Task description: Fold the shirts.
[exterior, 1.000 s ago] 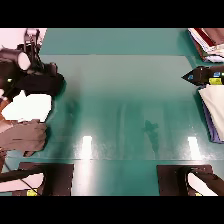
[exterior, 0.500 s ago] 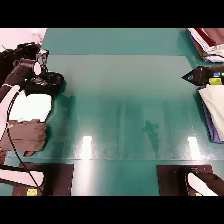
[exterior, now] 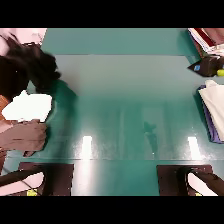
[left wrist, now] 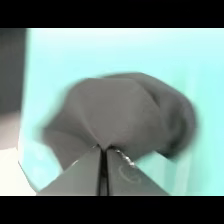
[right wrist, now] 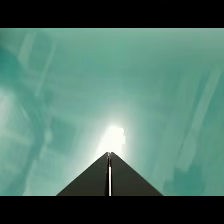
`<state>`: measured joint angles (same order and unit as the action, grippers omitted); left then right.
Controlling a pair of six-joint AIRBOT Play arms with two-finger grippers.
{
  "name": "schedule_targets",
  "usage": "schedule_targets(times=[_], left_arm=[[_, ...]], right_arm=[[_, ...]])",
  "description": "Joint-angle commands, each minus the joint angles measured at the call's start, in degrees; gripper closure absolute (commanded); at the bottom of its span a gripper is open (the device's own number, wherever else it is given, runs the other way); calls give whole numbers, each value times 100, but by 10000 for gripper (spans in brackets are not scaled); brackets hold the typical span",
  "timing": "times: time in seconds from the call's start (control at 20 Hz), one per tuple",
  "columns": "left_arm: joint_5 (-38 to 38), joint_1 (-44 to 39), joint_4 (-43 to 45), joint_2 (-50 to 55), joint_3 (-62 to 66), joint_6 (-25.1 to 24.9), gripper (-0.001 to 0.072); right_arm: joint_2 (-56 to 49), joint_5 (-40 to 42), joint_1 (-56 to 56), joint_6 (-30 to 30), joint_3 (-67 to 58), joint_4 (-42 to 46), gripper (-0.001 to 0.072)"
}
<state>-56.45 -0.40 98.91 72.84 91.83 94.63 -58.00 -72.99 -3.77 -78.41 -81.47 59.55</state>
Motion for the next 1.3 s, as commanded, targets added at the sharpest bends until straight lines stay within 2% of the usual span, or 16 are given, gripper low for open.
schedule_targets(times=[0.0,0.15,0.3,0.5,0.75,0.8,0.85,0.9,1.05,1.15,1.25], left_arm=[[-544,-20,-1025,-1097,1012,-636,688],[-765,-542,-1102,-1635,1458,-704,688],[-1023,-1443,-1102,-1628,1392,-684,689],[-1508,-3104,-1106,-1014,997,-442,689],[-1274,-5104,-1438,240,649,-372,683],[-1073,-5355,-1499,483,649,-553,469],[-883,-5506,-1493,654,649,-673,192],[-763,-5539,-1451,748,651,-680,146],[-1154,-5167,-503,706,765,-590,175],[-1504,-4489,-83,621,774,-448,175],[-1661,-3519,-120,627,726,-243,175]], right_arm=[[0,24,-4,2,-811,4,695],[0,50,-4,2,-1316,17,695],[0,46,-4,2,-1545,17,694],[0,-94,-4,2,-1589,17,694],[0,-330,-4,2,-1587,17,694],[2,-374,-4,2,-1589,17,694],[0,-433,-4,2,-1589,17,694],[0,-503,-4,2,-1589,17,694],[0,-691,-4,2,-1587,22,694],[2,-732,-4,2,-1587,20,694],[0,-767,-4,2,-1587,17,694]])
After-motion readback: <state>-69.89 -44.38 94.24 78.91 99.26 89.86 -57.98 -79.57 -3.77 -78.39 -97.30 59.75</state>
